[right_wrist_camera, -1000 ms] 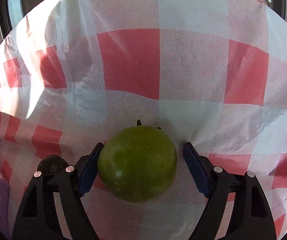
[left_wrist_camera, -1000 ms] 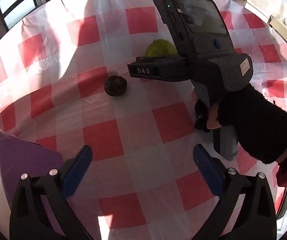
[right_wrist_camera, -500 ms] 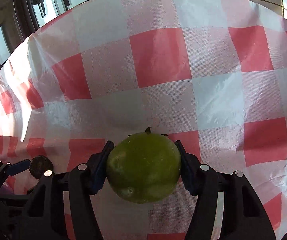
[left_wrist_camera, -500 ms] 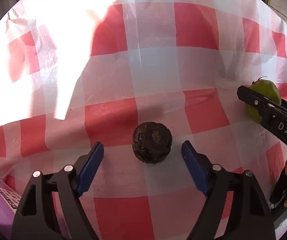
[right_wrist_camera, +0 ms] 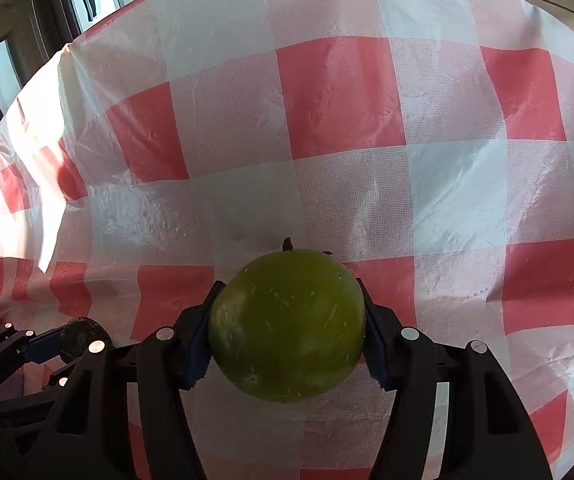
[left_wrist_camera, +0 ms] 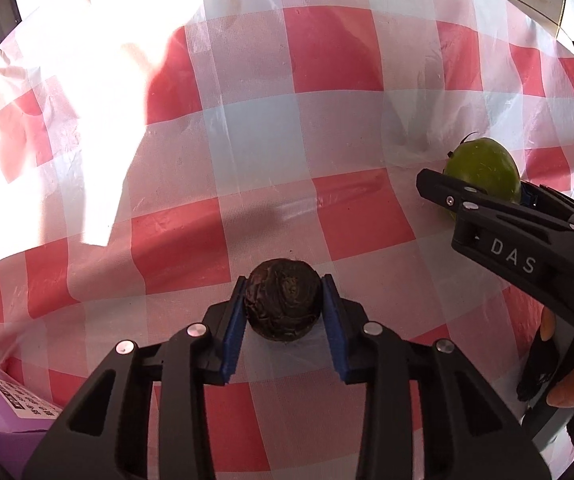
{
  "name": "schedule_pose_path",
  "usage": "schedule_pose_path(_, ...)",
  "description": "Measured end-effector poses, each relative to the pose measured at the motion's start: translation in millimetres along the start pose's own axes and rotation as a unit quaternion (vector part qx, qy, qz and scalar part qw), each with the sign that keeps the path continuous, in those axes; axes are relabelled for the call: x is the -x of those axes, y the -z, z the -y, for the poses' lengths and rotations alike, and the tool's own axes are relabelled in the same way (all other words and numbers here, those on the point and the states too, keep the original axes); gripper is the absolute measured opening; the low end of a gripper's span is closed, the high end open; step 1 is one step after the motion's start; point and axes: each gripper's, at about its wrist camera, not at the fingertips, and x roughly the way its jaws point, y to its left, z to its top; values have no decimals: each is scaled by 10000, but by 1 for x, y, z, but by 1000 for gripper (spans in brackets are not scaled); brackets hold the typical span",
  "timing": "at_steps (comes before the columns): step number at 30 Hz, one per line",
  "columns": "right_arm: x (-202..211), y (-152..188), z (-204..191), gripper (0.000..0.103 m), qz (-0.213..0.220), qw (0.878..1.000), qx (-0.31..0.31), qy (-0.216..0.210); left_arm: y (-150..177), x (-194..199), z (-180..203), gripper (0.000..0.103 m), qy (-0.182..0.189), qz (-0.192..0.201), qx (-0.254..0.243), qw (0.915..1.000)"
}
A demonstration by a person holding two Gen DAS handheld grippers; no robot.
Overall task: Organize fruits
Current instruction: 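Grasp the green lime with the right tool while the left tool grasps the last date, then carry the lime and date over the white box with both tools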
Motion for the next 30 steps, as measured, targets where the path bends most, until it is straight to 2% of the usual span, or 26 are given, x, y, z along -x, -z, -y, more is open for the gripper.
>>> schedule_pose_path(4,-17,-15,-34,59,-48,9997,157,177,8,9,0,36,52,-59,-6,10000)
schedule_pose_path(10,-18,-15,-46,59,-46,9993,220,308,24,22,-1,36,181,-122,-86,9997)
schedule_pose_path(13,-9,-9,-46,59,-146,9993,-32,333,37,29,6,36,285,-162,-99,9994)
schedule_pose_path(17,15,27,-31,59,-152,9967,-714,356,58,42,8,36,516,-272,-57,9983)
schedule_pose_path(21,52,71,-31,59,-204,9926,-1056,566,81,59,18,36,855,-387,-103,9955)
schedule_pose_path(30,148,158,-45,59,-291,9790,-1757,991,136,110,33,36,1553,-673,-654,9834)
